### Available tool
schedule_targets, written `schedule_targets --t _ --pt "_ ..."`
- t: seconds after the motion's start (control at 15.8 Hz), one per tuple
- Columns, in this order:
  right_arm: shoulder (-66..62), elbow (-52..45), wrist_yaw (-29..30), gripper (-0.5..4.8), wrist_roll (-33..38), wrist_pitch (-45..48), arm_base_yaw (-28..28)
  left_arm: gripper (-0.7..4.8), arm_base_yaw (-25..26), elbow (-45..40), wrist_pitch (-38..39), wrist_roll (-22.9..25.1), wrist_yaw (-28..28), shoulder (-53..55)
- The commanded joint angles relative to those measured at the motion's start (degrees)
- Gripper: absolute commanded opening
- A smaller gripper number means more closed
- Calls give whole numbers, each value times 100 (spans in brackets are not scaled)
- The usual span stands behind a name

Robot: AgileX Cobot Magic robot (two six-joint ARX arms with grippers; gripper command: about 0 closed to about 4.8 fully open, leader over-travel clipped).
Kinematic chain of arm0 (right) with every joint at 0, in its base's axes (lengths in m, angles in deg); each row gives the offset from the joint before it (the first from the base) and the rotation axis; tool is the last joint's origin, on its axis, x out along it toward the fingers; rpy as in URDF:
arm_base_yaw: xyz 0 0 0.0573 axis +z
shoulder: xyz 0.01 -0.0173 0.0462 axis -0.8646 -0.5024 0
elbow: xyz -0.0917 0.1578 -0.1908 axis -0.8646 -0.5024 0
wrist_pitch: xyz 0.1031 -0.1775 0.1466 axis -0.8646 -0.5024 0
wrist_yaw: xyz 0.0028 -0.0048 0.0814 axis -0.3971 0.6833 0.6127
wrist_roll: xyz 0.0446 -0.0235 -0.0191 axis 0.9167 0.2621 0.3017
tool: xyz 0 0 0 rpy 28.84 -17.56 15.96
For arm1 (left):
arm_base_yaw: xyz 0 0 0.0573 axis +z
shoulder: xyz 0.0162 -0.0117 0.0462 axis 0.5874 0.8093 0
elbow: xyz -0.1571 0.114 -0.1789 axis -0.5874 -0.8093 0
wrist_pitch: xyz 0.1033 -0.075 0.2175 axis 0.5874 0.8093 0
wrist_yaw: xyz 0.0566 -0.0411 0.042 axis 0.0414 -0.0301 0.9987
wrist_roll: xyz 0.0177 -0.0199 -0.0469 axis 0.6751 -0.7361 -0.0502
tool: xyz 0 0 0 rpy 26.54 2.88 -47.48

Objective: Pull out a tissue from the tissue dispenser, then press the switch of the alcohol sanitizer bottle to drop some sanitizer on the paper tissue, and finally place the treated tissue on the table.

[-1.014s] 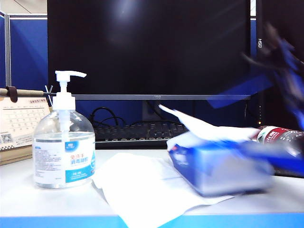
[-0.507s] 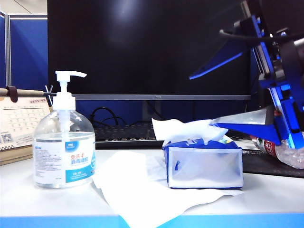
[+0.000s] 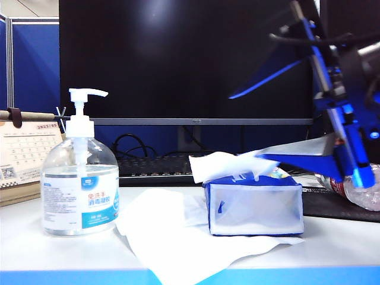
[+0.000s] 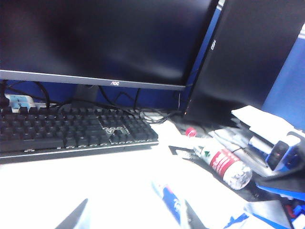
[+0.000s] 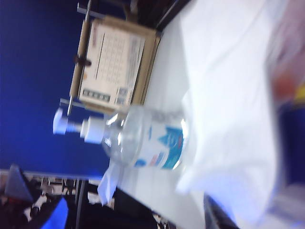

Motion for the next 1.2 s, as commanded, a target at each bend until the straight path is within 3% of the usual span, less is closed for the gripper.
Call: schedule_targets --t 0.06,0.25,0.51,0.7,0.95,1.2 --pt "9 7 -549 367 26 57 470 242 2 15 144 61 79 9" --pt "-2 7 -1021 367 26 9 730 241 2 15 151 192 79 9" --pt "-61 4 -953 368 262 -15 905 241 4 15 149 271 79 9" --pt "-66 4 -1622 368 278 -323 1346 241 4 15 151 271 79 9" --pt "-275 9 -1834 367 146 -291 1226 241 4 15 149 391 79 9" --pt "-667 15 -1786 367 151 424 966 241 4 15 168 398 76 11"
